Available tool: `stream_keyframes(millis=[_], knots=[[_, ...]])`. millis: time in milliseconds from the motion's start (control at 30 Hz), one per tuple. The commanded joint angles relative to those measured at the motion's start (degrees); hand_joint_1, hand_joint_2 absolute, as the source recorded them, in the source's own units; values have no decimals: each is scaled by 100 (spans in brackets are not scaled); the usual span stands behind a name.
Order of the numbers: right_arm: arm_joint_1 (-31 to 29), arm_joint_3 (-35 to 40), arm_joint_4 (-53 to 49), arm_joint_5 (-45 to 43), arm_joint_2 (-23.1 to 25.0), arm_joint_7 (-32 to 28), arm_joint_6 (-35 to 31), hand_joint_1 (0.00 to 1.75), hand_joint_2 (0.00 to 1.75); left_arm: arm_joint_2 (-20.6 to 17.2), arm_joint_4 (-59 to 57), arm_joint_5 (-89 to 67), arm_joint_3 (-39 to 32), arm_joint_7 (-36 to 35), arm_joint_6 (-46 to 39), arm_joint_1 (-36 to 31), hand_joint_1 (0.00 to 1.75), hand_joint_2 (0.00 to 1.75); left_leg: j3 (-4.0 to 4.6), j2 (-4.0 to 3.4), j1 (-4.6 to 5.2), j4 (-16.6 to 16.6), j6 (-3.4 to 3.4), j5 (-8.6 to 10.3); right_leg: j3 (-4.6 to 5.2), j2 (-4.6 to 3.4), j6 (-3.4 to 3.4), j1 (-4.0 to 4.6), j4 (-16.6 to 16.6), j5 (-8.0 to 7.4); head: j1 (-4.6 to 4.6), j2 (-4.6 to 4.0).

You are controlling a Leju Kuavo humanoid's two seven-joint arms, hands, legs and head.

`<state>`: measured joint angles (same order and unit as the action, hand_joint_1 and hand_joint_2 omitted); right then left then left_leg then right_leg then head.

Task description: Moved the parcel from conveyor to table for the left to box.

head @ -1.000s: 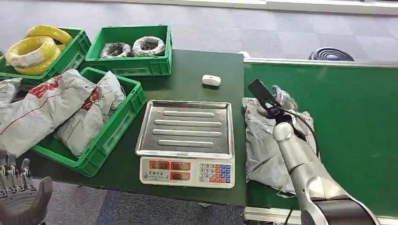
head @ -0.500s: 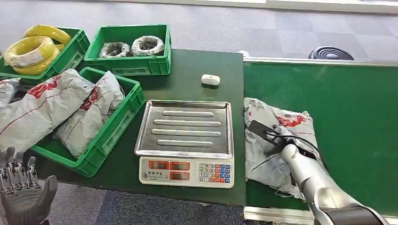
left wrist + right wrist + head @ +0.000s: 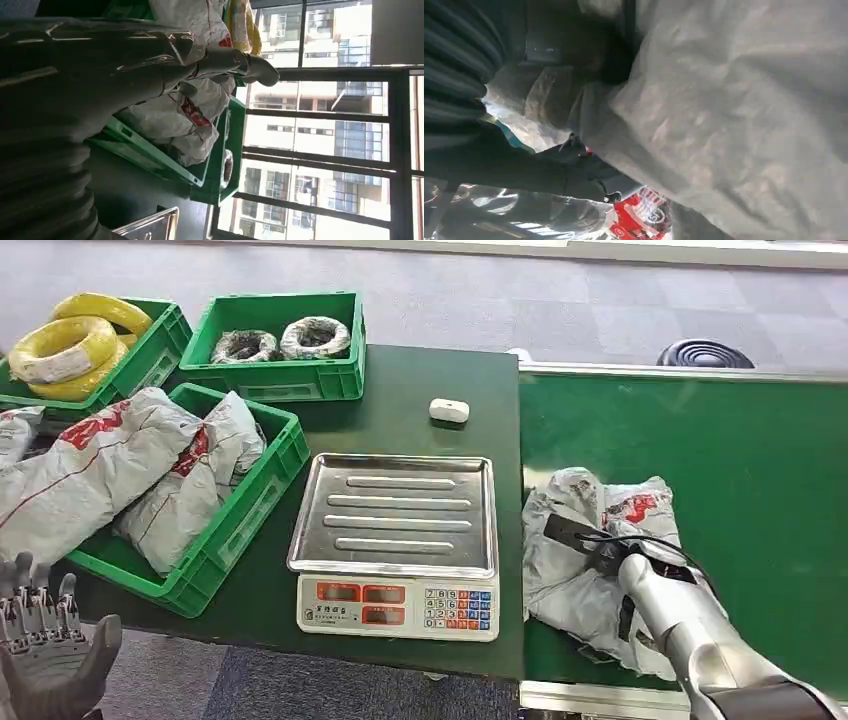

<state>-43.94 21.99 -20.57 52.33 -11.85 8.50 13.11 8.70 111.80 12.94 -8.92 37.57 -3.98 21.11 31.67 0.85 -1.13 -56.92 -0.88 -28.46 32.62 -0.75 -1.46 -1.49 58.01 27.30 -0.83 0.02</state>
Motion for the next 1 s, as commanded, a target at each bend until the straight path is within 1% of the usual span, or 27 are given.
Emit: stream_keyframes(millis=[33, 167, 233, 267, 300, 333, 367, 400, 433, 467, 500, 533, 567, 600, 633, 667, 700, 767, 800, 833, 900, 933, 967, 1000], knots=[[-70, 150, 252, -27, -30, 2, 17, 175, 175, 77, -227, -21, -162, -38, 28, -39, 0, 175, -5, -3, 3, 6, 5, 2, -5, 5, 7, 0, -5, -2, 0, 0], [-98, 103, 225, -72, -71, -54, -14, 175, 175, 90, -176, -65, -205, -66, 115, 55, 0, 175, -3, -4, 3, 5, 5, 1, -4, 5, 8, -1, -4, 0, 0, 0], [-132, -61, 188, -140, -34, 101, -414, 175, 175, 155, -105, -85, -270, -68, 170, 154, 0, 175, -5, -9, 4, 6, 5, 0, -3, 0, 8, -2, -3, -1, 0, 0], [-178, -265, 98, -182, 34, 284, -1072, 175, 175, 230, -14, -101, -322, -75, 207, 249, 0, 175, -4, -7, 4, 5, 4, 0, -2, 0, 6, -2, -2, 0, 0, 0], [-228, -439, -26, -212, 131, 374, -1760, 175, 175, 318, 101, -131, -362, -78, 192, 362, 0, 175, -14, -17, 6, 23, 10, 7, -10, 2, 18, -1, -19, -9, 0, 0], [-261, -690, -237, -321, 222, 387, -2450, 175, 175, 399, 230, -174, -389, -81, 191, 473, 0, 175, 0, -24, 4, 1, 5, -3, 8, -16, 8, -2, 2, -3, 0, 0], [-255, -985, -623, -455, 317, 213, -3346, 175, 175, 506, 389, -215, -407, -94, 203, 604, 0, 175, 5, -29, 6, -2, 5, -5, 11, -21, 7, -3, 7, -3, 0, 0], [-173, -1100, -1073, -399, 318, 138, -3870, 175, 175, 546, 447, -233, -407, -103, 215, 647, 0, 175, 5, -37, 7, 0, 7, -4, 14, -25, 12, -3, 6, -5, 0, 0], [-85, -1203, -1510, -433, 310, 98, -3874, 175, 175, 564, 465, -244, -398, -107, 220, 657, 0, 175, 11, -37, 7, -3, 5, -5, 22, -30, 8, -5, 10, -4, -2, 0], [-36, -1208, -1650, -412, 295, 160, -3805, 175, 175, 564, 463, -246, -398, -107, 219, 655, 0, 175, 6, -51, 8, 1, 7, -6, 23, -38, 13, -5, 7, -6, 0, 0], [202, -1363, -2238, -300, 285, -146, -4501, 175, 175, 539, 429, -250, -368, -108, 213, 624, 0, 175, 13, -47, 6, -5, 6, -7, 23, -33, 11, -3, 11, -4, 2, 0], [377, -1494, -2642, -442, 318, -739, -5137, 175, 175, 469, 369, -246, -307, -96, 213, 588, 0, 175, 15, -29, 6, 1, 4, -2, 21, -20, 8, -4, 7, -4, -4, 0], [743, -2300, -3669, -284, 689, -2075, -5311, 175, 175, 341, 226, -184, -212, 6, 183, 483, 0, 175, 9, -32, 9, 7, 6, -1, 19, -17, 14, -5, 4, -3, 0, 0], [824, -2499, -3923, -227, 882, -2551, -5311, 175, 175, 278, 149, -157, -163, 51, 148, 425, 0, 175, 5, -23, 2, 10, 2, 1, 15, -10, 13, 1, -2, -3, -2, 0], [876, -2513, -4156, -272, 1097, -2890, -5311, 175, 175, 210, 54, -134, -120, 108, 83, 341, 0, 175, 2, -17, 2, 15, 3, 2, 8, -1, 17, 2, -6, -3, 2, 0], [860, -2496, -4208, -94, 1222, -2772, -5311, 175, 175, 189, 6, -130, -118, 117, 72, 297, 0, 175, -2, -25, 2, 18, 0, 3, 9, -14, 18, 1, -5, -6, 0, 0], [860, -2496, -4208, -94, 1222, -2772, -5311, 175, 175, 189, 6, -130, -118, 117, 72, 297, 0, 175, 0, -18, 4, 16, 2, 3, 9, -5, 19, 0, -3, -4, 5, 0], [860, -2496, -4208, -94, 1222, -2772, -5311, 175, 175, 189, 6, -130, -118, 117, 72, 297, 0, 175, 0, -36, 0, 19, 0, 1, 15, -24, 18, 3, -2, -6, -4, 0], [836, -2409, -4149, -315, 1259, -3049, -5311, 175, 175, 156, 8, -112, -93, 139, 53, 302, 0, 175, -1, -31, -1, 15, 1, 1, 11, -15, 14, 4, -1, -2, -6, 0], [649, -1816, -3817, -815, 1167, -3324, -5144, 175, 175, 79, -40, -81, -41, 210, -1, 277, 0, 175, -2, -22, 0, 16, 3, 5, 9, -4, 17, 4, -3, -3, -4, 0], [148, -697, -3579, -1826, 1298, -3423, -3545, 175, 175, -21, -182, -4, -86, 243, 107, 64, 0, 175, 5, -20, 2, 10, 5, 7, 16, -5, 11, 1, 2, -5, 0, 0], [-116, -282, -3387, -1850, 1396, -3425, -3190, 175, 175, -12, -281, -19, -157, 243, 204, -53, 0, 175, 1, -34, 5, 17, 8, 9, 16, -17, 14, -1, -4, -10, 0, 0], [-392, 82, -3087, -1777, 1513, -3304, -2933, 175, 175, 13, -377, -50, -234, 243, 316, -159, 0, 175, 3, -42, 5, 19, 9, 8, 14, -24, 14, 0, -7, -13, 4, 0], [-656, 359, -2738, -1746, 1674, -3237, -2635, 175, 175, 33, -440, -72, -295, 243, 411, -239, 0, 175, 4, -85, 9, 19, 6, 7, 35, -65, 19, -4, 5, -22, 0, 0]])
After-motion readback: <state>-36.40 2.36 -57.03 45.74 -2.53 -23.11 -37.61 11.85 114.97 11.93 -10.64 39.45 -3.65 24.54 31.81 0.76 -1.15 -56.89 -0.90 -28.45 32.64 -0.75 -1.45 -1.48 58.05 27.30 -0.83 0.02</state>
